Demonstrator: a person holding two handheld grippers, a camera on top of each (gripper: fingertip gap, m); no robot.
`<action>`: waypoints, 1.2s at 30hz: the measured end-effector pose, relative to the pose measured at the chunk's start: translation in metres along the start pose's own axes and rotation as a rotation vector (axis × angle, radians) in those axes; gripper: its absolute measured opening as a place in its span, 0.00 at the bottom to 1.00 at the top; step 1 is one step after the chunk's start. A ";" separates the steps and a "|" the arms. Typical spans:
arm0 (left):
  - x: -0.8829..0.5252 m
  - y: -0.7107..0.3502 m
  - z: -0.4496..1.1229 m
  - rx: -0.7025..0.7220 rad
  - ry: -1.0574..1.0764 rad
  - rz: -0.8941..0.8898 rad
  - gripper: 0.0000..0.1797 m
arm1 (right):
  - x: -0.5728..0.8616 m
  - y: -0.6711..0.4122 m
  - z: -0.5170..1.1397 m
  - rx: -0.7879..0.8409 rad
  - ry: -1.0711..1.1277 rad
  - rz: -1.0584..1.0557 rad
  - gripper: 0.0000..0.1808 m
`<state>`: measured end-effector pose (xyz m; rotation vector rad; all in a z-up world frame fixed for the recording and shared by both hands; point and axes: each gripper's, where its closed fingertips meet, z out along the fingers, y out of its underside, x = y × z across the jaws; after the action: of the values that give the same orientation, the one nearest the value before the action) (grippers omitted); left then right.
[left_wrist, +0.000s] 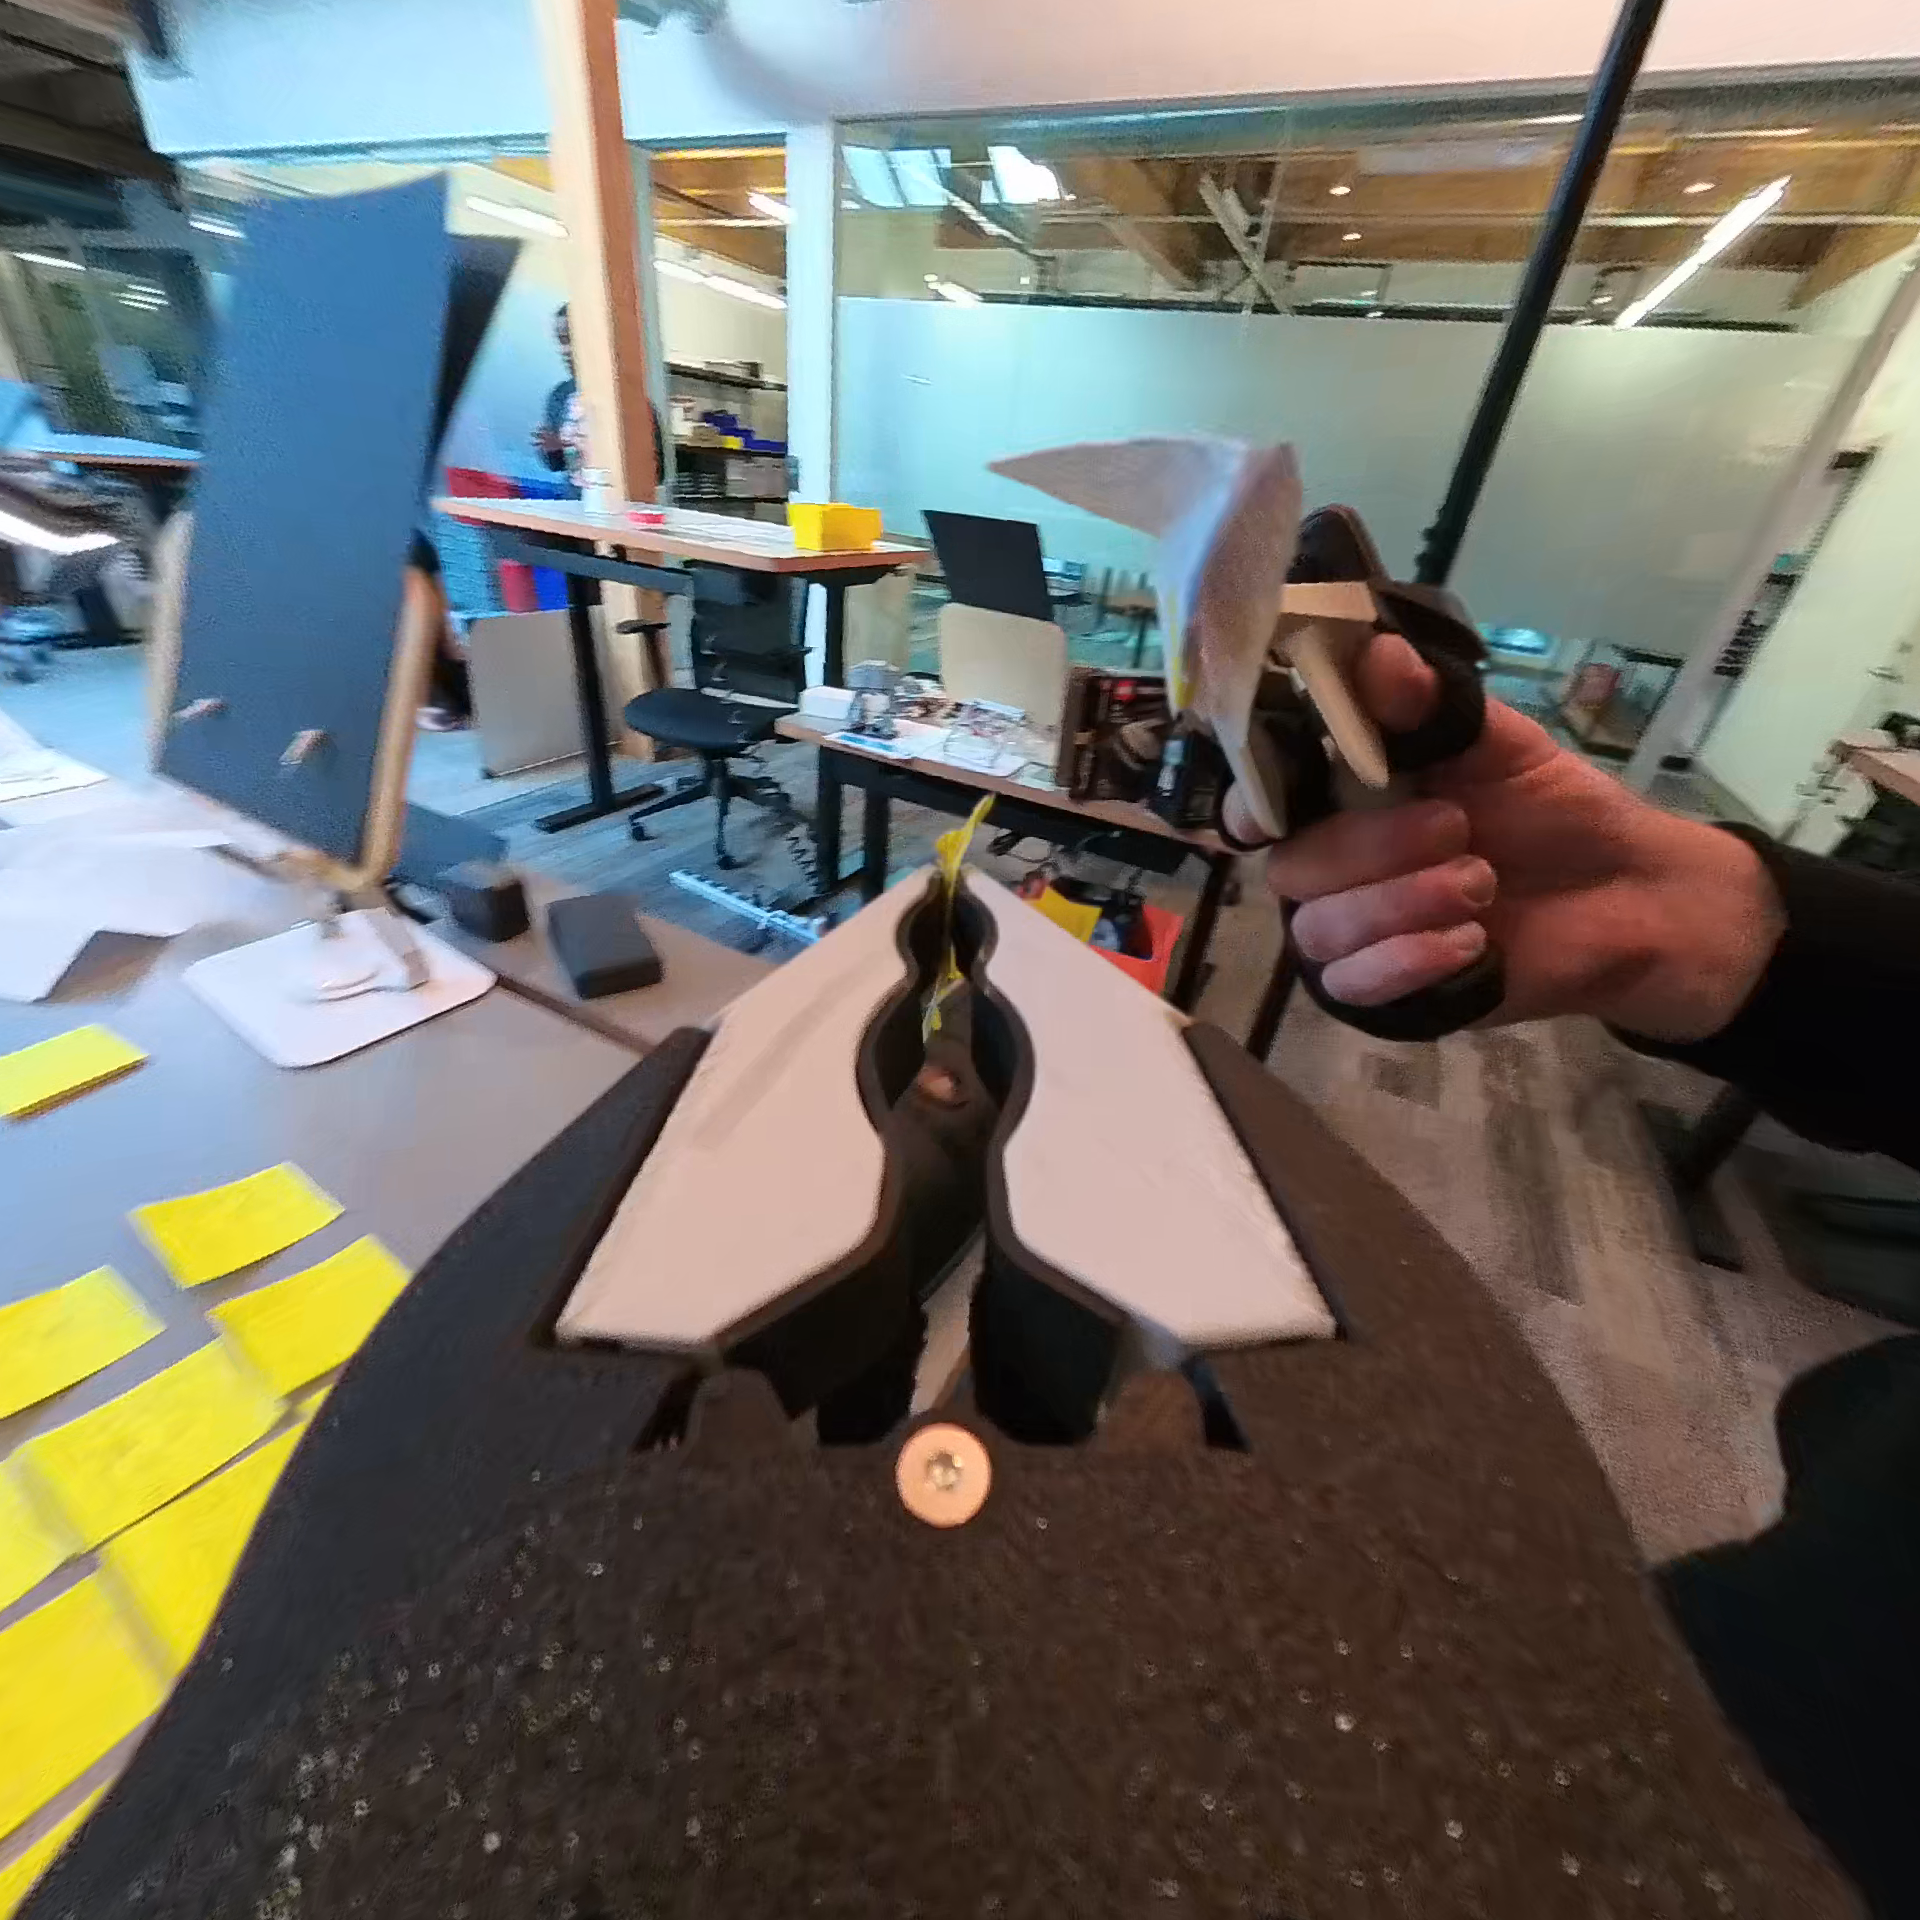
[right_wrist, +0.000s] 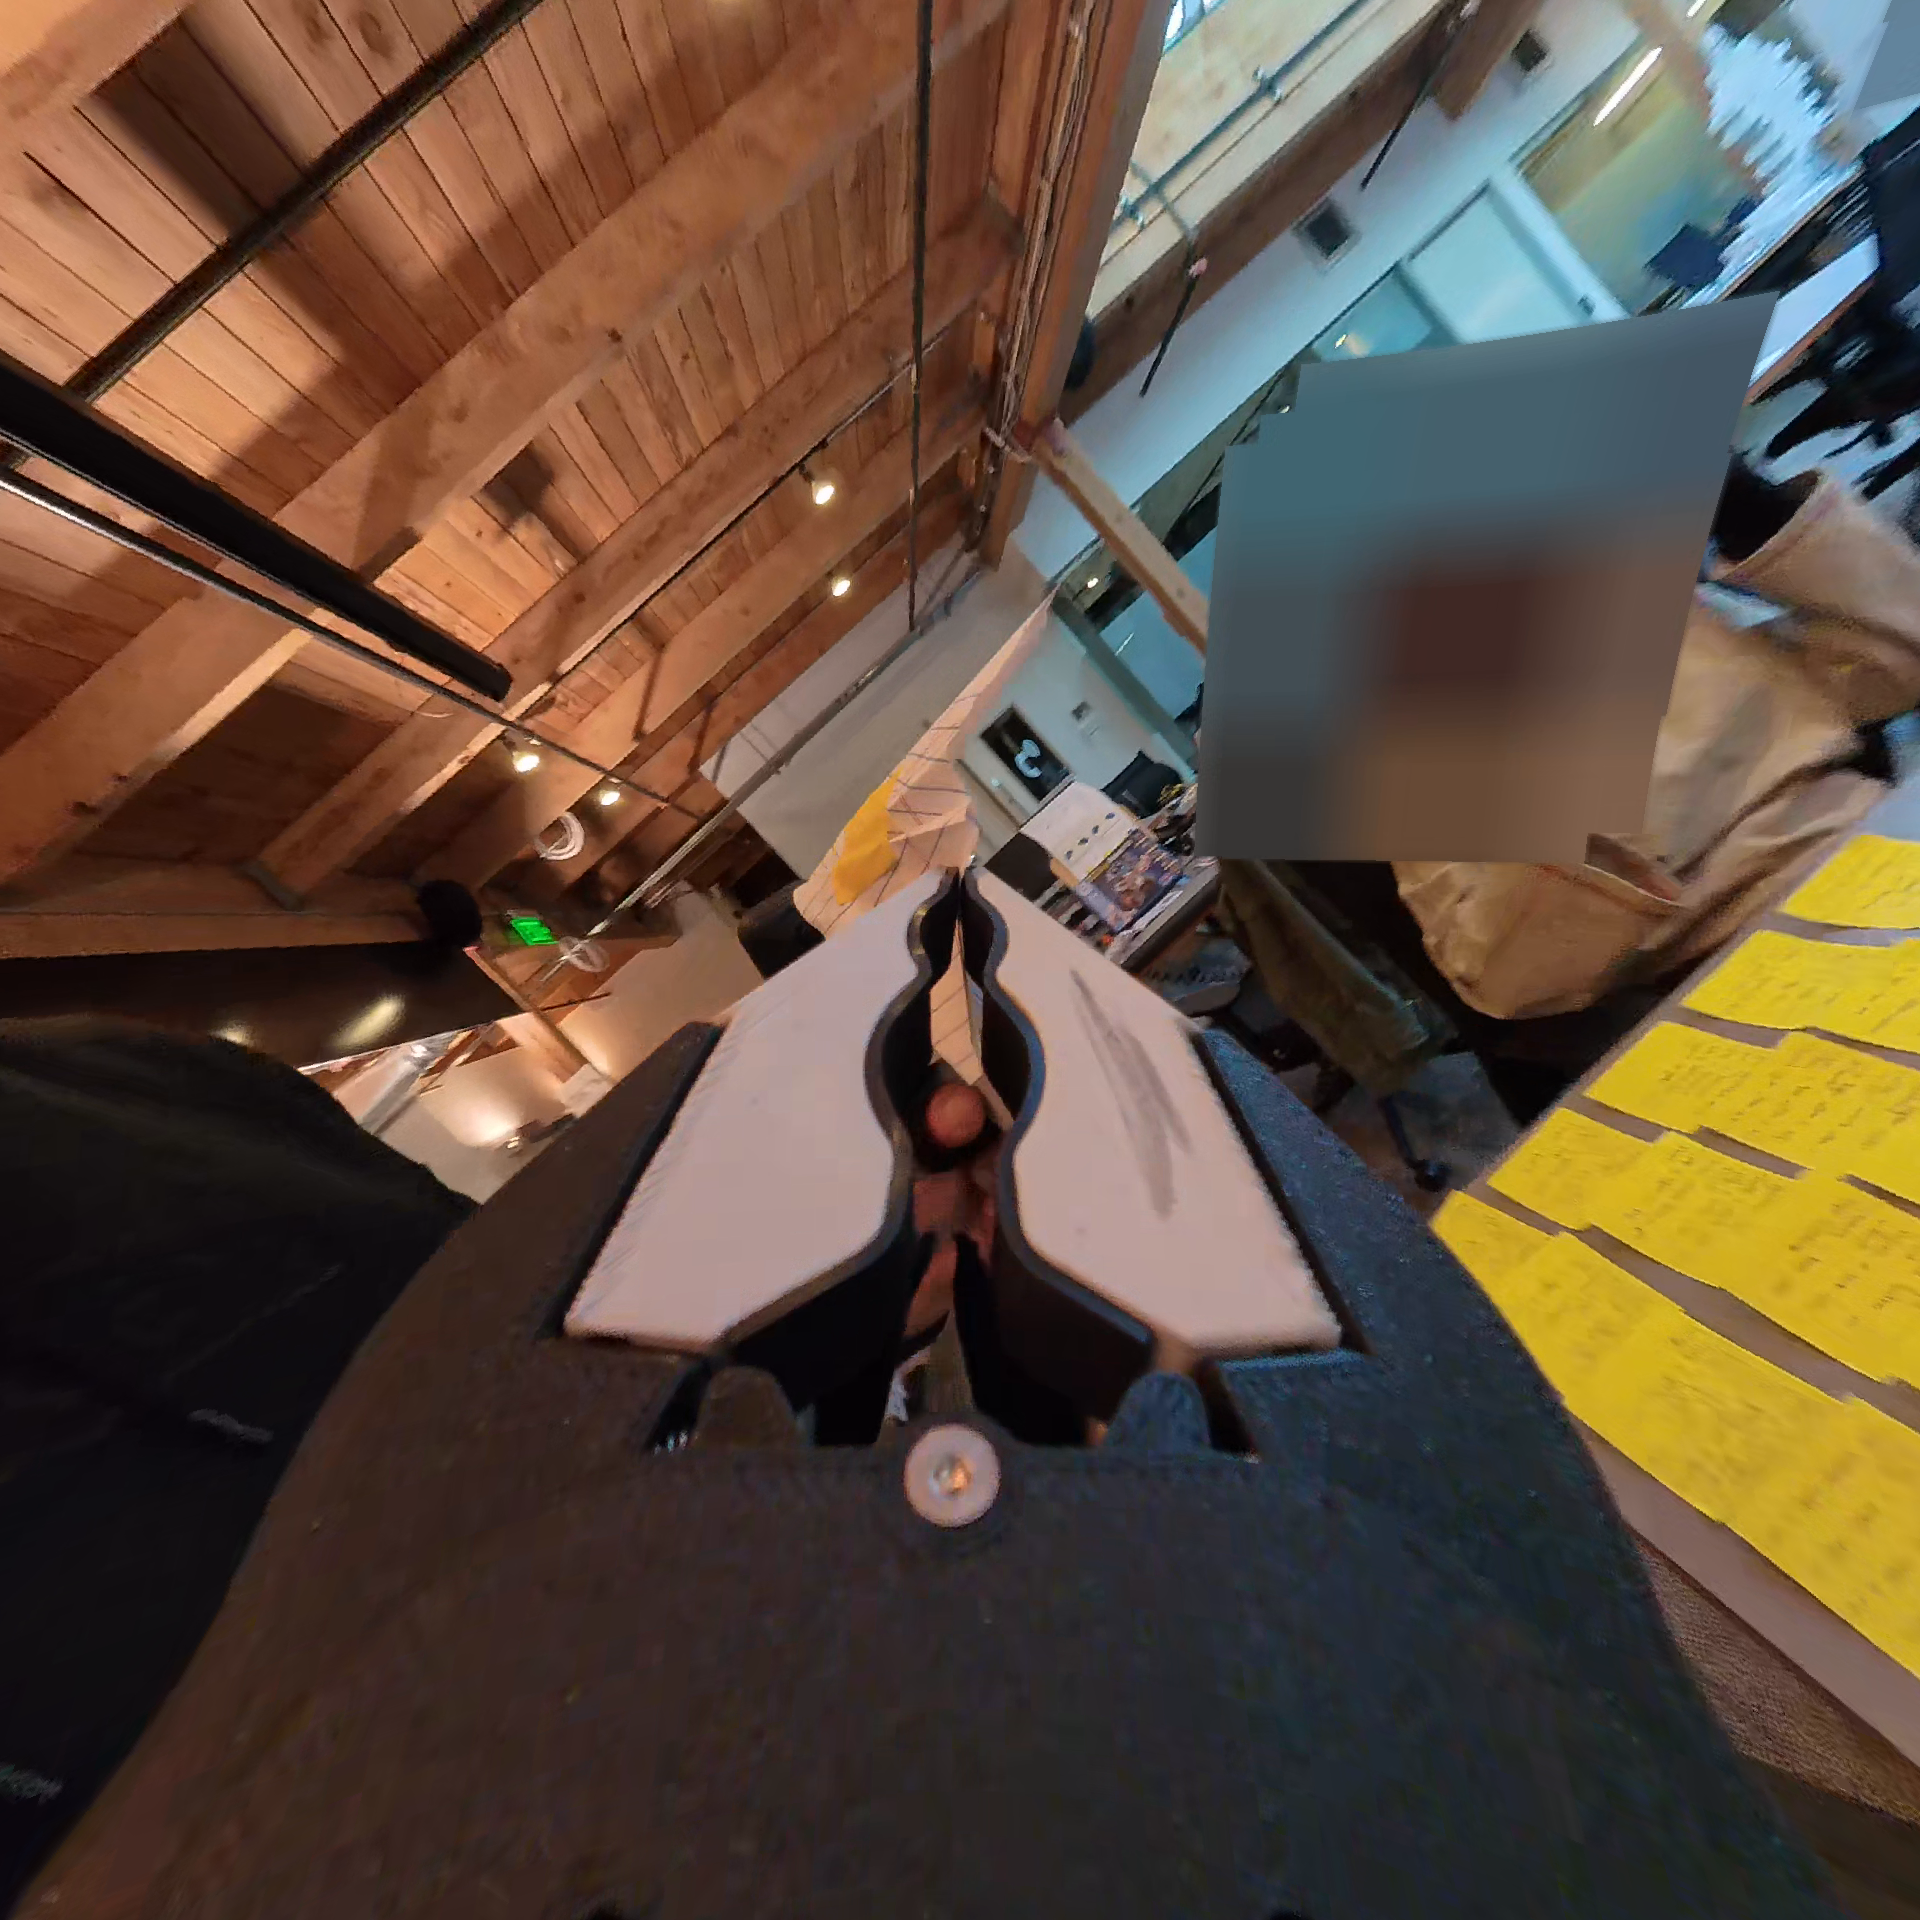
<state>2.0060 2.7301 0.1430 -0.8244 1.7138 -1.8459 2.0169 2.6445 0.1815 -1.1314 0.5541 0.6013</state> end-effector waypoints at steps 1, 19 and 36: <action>0.012 0.002 0.018 -0.003 0.031 -0.008 0.00 | -0.006 -0.007 -0.024 0.014 0.021 -0.017 0.00; 0.447 0.089 0.371 -0.214 1.012 -0.063 0.00 | -0.182 -0.090 -0.546 0.634 0.756 -0.391 0.00; 0.687 0.158 0.626 -0.394 1.470 -0.096 0.00 | -0.286 -0.130 -0.863 1.075 1.212 -0.524 0.00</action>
<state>1.9639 1.7906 0.0756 0.6483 2.9071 -2.3652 1.8132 1.7486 0.1787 -0.4192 1.3229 -0.8871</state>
